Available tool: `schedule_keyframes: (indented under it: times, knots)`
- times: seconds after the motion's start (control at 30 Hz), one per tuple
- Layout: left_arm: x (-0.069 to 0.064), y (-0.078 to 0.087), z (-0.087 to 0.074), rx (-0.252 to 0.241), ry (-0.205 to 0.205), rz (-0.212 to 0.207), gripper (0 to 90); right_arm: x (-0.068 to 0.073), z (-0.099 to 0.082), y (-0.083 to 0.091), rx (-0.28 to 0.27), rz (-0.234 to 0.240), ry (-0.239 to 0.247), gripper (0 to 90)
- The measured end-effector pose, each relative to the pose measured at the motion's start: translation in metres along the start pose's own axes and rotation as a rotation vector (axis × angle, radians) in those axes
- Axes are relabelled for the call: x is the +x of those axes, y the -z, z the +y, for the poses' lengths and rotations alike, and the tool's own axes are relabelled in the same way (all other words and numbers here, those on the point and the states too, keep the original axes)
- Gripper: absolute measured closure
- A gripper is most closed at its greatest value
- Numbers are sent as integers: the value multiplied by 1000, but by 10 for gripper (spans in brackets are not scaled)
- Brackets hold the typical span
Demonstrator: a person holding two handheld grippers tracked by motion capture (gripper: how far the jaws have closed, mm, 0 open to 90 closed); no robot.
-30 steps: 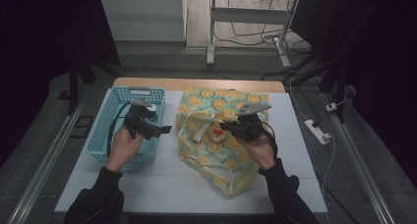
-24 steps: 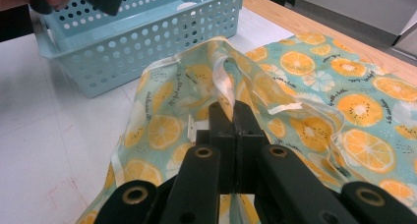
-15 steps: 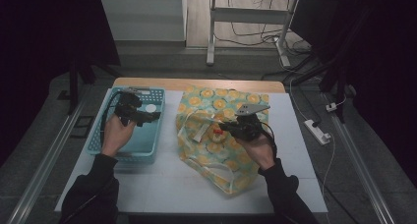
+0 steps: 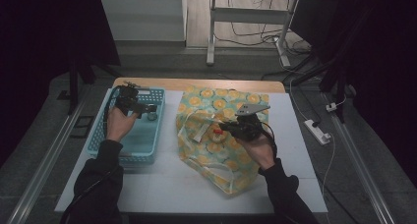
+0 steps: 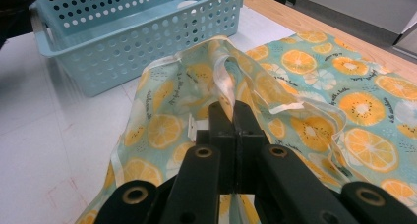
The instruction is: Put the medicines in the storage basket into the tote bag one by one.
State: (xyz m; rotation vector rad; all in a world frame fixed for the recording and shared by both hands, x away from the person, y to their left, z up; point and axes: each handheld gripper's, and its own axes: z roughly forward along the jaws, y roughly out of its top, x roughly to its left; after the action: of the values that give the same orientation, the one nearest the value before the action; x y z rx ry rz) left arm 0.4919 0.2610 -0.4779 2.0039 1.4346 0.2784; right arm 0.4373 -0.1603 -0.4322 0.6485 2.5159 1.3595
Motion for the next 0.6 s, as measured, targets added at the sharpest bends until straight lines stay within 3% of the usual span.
schedule_keyframes:
  times: [0.13, 0.2, 0.27, 0.37, 0.5, 0.6]
  knots:
    - [4, -10, 1, 38, 2, 12, 8, 0, 0, 0, 2, 1, 1, 899]
    - [3, -13, 2, 51, -15, 41, 26, 0, 0, 0, 2, 1, 1, 899]
    - [3, -18, 3, 66, -21, 35, 45, 0, 0, -1, 3, 2, 2, 899]
    - [0, -24, 5, 104, -57, 63, 91, 1, 0, -1, 5, 2, 3, 899]
    - [-5, -28, 9, 144, -94, 92, 225, 1, -1, -2, 7, 1, 4, 899]
    - [-6, -29, 10, 168, -94, 69, 377, 1, -1, -3, 9, 2, 4, 899]
